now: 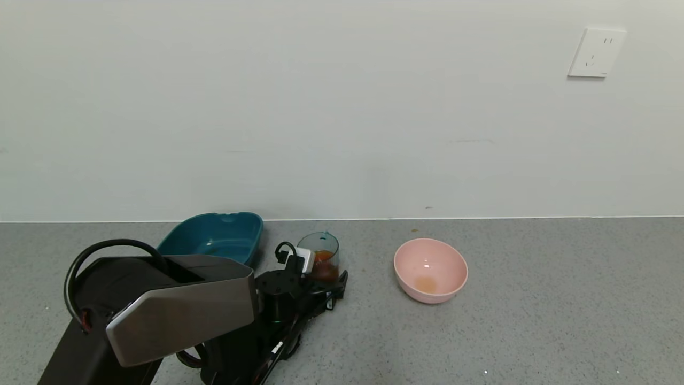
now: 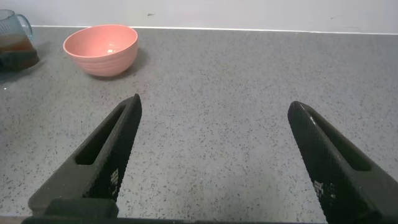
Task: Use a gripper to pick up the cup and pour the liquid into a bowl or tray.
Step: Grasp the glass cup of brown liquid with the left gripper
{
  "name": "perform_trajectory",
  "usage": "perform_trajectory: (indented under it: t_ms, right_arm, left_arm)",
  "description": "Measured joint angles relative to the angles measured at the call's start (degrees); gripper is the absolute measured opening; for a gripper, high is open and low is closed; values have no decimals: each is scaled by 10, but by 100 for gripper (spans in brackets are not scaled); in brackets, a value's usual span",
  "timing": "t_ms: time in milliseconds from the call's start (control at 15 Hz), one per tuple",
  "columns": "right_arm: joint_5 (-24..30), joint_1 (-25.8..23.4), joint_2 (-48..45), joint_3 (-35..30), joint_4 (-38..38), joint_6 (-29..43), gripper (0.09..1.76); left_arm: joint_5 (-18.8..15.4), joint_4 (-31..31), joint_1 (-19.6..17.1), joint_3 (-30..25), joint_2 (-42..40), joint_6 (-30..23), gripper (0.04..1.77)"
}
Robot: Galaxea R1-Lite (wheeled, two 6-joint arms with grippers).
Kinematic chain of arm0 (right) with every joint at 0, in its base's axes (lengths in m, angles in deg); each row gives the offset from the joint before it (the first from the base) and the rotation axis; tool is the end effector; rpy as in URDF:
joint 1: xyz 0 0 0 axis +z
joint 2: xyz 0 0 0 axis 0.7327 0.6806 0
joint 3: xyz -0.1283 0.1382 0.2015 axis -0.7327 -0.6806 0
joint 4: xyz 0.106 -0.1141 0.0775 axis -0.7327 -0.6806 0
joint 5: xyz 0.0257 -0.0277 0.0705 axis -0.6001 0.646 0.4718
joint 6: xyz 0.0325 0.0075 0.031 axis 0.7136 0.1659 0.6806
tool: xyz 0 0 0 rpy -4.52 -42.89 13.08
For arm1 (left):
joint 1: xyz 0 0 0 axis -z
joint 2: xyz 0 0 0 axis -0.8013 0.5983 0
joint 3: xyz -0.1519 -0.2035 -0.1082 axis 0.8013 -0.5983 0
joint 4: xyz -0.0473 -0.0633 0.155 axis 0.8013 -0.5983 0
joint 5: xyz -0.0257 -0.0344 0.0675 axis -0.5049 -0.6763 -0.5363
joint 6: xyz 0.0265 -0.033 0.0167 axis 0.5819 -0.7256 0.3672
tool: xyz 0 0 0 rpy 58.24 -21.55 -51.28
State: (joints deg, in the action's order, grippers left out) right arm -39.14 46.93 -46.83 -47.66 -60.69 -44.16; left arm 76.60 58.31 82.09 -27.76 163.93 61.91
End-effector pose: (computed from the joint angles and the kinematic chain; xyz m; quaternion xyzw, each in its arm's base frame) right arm 0.0064 0.0002 0.0762 0.0107 -0.0029 0.0013 0.9999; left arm 0.3395 -0.1758 -0.0171 -0.0100 0.0954 -0.1383 0.9857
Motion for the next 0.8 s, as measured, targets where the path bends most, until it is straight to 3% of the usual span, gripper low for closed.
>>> perform_trajectory:
  t_ms: [600, 733, 800]
  right_arm:
    - [0, 0, 0, 0, 0, 0, 171]
    - [0, 0, 0, 0, 0, 0, 171]
    - [0, 0, 0, 0, 0, 0, 171]
  left_arm:
    - [6, 0, 0, 9, 1, 1, 172]
    - [7, -1, 0, 9, 1, 1, 138]
    - [7, -1, 0, 9, 1, 1, 132]
